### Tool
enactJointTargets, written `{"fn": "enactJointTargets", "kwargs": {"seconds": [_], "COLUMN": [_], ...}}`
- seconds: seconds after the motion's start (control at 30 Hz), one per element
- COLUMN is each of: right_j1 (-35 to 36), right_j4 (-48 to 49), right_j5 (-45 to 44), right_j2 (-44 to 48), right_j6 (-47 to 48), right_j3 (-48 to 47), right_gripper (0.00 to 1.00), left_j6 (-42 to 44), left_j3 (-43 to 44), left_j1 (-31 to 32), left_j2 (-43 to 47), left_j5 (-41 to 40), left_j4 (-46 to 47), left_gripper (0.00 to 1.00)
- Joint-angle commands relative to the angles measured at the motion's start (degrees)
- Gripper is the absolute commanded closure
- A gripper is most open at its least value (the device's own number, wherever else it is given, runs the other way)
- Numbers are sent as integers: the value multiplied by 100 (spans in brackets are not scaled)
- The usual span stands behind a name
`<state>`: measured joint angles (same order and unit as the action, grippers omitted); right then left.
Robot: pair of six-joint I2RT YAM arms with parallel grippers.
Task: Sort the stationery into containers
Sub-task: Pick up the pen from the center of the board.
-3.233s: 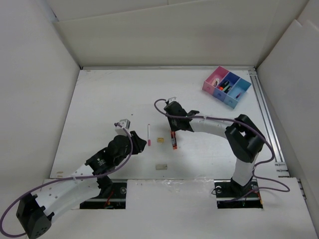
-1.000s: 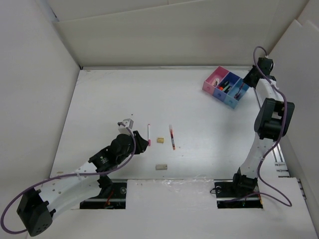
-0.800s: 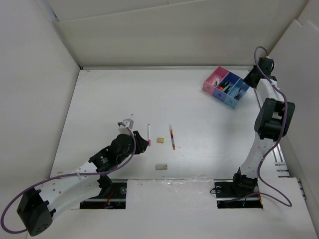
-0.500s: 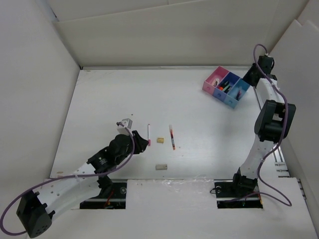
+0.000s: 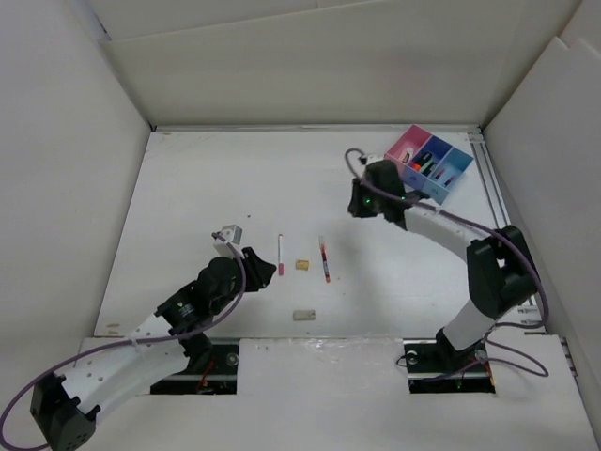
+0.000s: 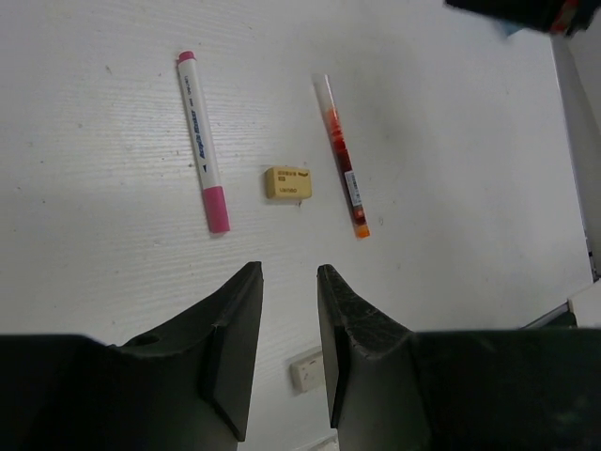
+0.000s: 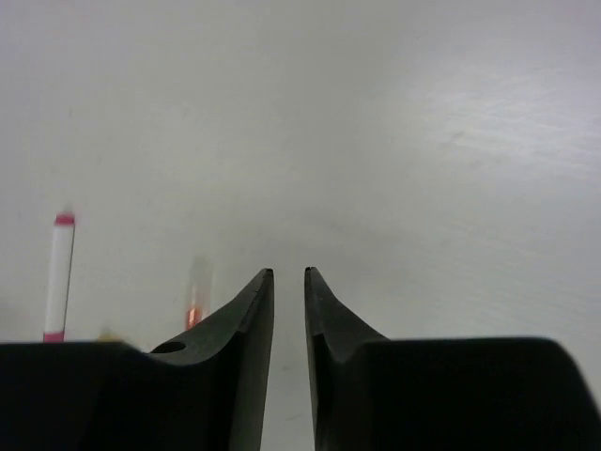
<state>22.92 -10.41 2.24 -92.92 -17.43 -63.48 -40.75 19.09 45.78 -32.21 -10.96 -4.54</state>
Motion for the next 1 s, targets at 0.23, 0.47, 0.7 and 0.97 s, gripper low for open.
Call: {"fn": "enactJointTargets", "kwargs": {"seconds": [0.23, 0.47, 0.7, 0.97], "right_j1": [1908, 2392, 2604, 2604], "right_j4": [171, -22, -207, -268], "right_j5": [-1357, -1700, -1859, -1999], "right_j2": [-489, -1052, -1228, -1342], "right_j6": [126, 12, -146, -252], "right_j3": [249, 82, -33, 20], "right_gripper": [68, 67, 67, 88], "left_j6": [-91, -91, -91, -91], "left_j3": [51, 51, 51, 51], "left_j1": [28, 28, 28, 28], "left_j2": [461, 513, 514, 566], "left_j5": [-178, -178, -178, -178], "left_j4": [-206, -206, -206, -206], "left_gripper": [70, 70, 70, 70]}}
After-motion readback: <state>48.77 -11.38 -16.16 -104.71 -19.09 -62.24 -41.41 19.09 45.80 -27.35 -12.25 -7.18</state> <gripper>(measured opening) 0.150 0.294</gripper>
